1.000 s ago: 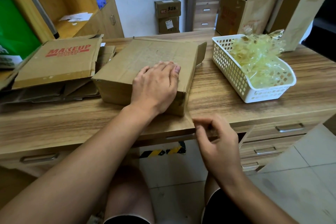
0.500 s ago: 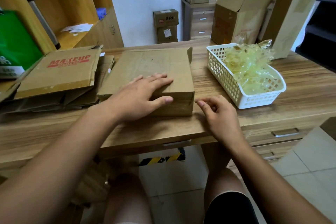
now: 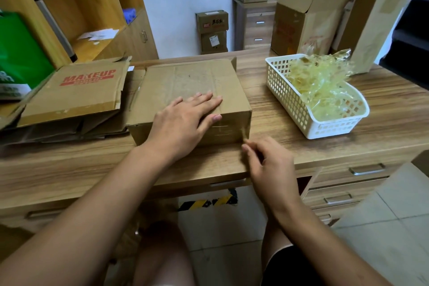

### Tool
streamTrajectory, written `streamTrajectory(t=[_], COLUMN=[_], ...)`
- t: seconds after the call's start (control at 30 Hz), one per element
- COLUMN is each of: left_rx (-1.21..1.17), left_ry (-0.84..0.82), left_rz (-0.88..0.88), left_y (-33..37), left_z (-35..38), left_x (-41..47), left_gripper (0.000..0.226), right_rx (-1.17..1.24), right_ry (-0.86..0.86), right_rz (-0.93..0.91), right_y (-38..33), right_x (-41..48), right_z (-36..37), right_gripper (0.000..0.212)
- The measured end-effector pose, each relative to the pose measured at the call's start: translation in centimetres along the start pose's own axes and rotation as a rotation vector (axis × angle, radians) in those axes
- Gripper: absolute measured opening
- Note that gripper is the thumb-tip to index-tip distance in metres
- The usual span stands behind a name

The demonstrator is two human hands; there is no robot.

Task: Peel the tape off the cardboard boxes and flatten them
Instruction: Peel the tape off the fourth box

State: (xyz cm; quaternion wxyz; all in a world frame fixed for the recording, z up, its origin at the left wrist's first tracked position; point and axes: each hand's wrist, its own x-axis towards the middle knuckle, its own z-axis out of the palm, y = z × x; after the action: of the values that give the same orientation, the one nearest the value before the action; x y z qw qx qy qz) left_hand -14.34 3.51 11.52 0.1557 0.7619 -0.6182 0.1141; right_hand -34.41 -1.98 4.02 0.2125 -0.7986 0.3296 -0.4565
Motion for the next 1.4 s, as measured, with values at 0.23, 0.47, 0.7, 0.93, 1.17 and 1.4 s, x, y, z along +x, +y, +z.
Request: streamTrajectory(t=[0.23, 0.47, 0.7, 0.93, 1.17, 1.4], left_rx=[-0.016, -0.006, -0.225, -0.241, -0.257, -0.193], left_ry=[0.047, -0.005, -0.209, -0.101, -0.091, -0.115], left_rz=[-0.021, -0.117, -0.023, -0.032, -0.048, -0.08], left_y=[0.8, 0.6, -2.4, -1.1, -0.6, 0.2], left_z=[0.3, -0.4, -2.4, -1.1, -1.0, -1.2], left_x=[0.1, 1.0, 1.2, 1.5, 1.7, 1.9], left_gripper=[0.051, 0.045, 0.052, 0.05, 0.049, 0.048], right_rx=[-0.049, 0.033, 0.127, 0.188, 0.132, 0.173], right_ry=[-0.083, -0.04, 0.071, 0.058, 0.009, -0.077], right_rz=[-0.07, 0.15, 0.243, 0.141, -0.139, -0.07], right_y=[-2.1, -0.5, 1.7, 0.3, -4.1, -5.9], right_x=[-1.0, 1.5, 2.7, 1.3, -0.4, 0.5], right_z=[0.7, -0.2, -1.0, 0.4, 1.2, 1.5], right_gripper=[0.008, 0.02, 0.026, 0.025, 0.013, 0.011])
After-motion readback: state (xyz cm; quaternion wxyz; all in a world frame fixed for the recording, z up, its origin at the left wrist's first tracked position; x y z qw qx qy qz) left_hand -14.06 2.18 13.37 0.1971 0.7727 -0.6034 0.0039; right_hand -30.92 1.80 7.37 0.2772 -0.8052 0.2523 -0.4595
